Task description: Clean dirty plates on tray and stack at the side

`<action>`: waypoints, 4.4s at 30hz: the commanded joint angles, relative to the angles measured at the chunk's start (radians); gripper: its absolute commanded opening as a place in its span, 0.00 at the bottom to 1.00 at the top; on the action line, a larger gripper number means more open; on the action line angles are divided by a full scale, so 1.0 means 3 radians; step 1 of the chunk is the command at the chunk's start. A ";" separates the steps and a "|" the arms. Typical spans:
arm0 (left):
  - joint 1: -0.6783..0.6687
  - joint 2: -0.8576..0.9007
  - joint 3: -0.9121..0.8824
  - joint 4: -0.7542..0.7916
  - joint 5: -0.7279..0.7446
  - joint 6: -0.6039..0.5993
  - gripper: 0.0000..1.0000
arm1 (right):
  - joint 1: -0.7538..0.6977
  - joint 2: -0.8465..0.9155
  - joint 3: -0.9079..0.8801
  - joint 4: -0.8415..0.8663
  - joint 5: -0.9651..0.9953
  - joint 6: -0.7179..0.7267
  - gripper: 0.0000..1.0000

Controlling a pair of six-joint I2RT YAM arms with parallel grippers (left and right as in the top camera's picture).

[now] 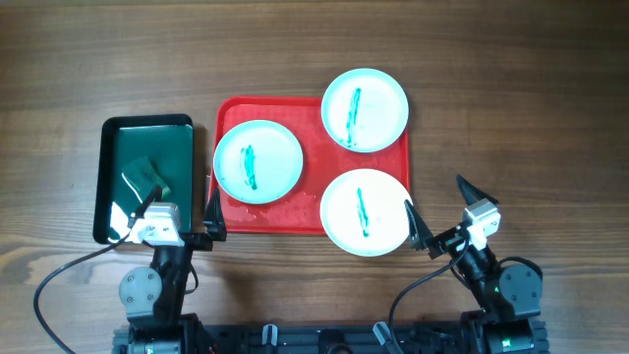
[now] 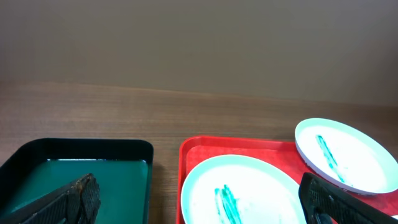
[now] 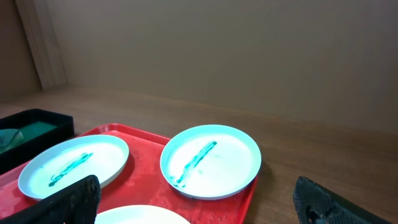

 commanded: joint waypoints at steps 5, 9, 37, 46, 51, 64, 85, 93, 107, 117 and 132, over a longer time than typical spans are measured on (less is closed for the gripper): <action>-0.0013 -0.0023 -0.0020 -0.0005 -0.0031 0.0052 1.00 | -0.0017 0.0023 -0.0003 -0.0067 0.0959 0.0038 1.00; -0.0013 -0.0023 -0.0020 -0.0005 -0.0031 0.0052 1.00 | -0.0017 0.0023 -0.0003 -0.0067 0.0959 0.0037 1.00; -0.0013 -0.0023 -0.0020 0.0008 -0.0029 0.0052 1.00 | -0.0017 0.0023 -0.0003 -0.0069 0.0889 0.0401 1.00; -0.0013 0.0186 0.0454 -0.0134 0.0160 -0.0233 1.00 | -0.0017 0.0233 0.0374 -0.0022 -0.0011 0.0696 1.00; -0.0013 0.1269 0.1550 -0.0998 0.0364 -0.0389 1.00 | -0.0017 0.1464 0.1389 -0.0186 -0.0435 0.0696 1.00; -0.0013 0.4852 0.4280 -0.3296 0.0476 -0.0764 1.00 | 0.0584 0.5253 0.3934 -0.1665 -0.0880 0.0965 1.00; 0.0549 0.5319 0.4270 -0.3609 -0.1397 -0.1610 0.64 | 0.1709 0.6831 0.4648 -0.1673 0.0573 0.1363 0.46; 0.0549 0.5454 0.4267 -0.3585 -0.1397 -0.1612 0.70 | 0.1709 0.7079 0.4648 -0.1591 0.0558 0.1825 0.20; 0.0551 0.5567 0.3782 -0.2777 -0.1385 -0.1278 0.39 | 0.1709 0.7107 0.4648 -0.1575 0.0481 0.1841 0.05; 0.0549 0.5567 0.3043 -0.1657 -0.1270 -0.1082 0.38 | 0.1709 0.7107 0.4648 -0.1570 0.0467 0.1829 0.04; 0.0549 0.5573 0.2945 -0.1329 -0.1194 -0.1082 0.26 | 0.1709 0.7107 0.4648 -0.1563 0.0456 0.1829 0.04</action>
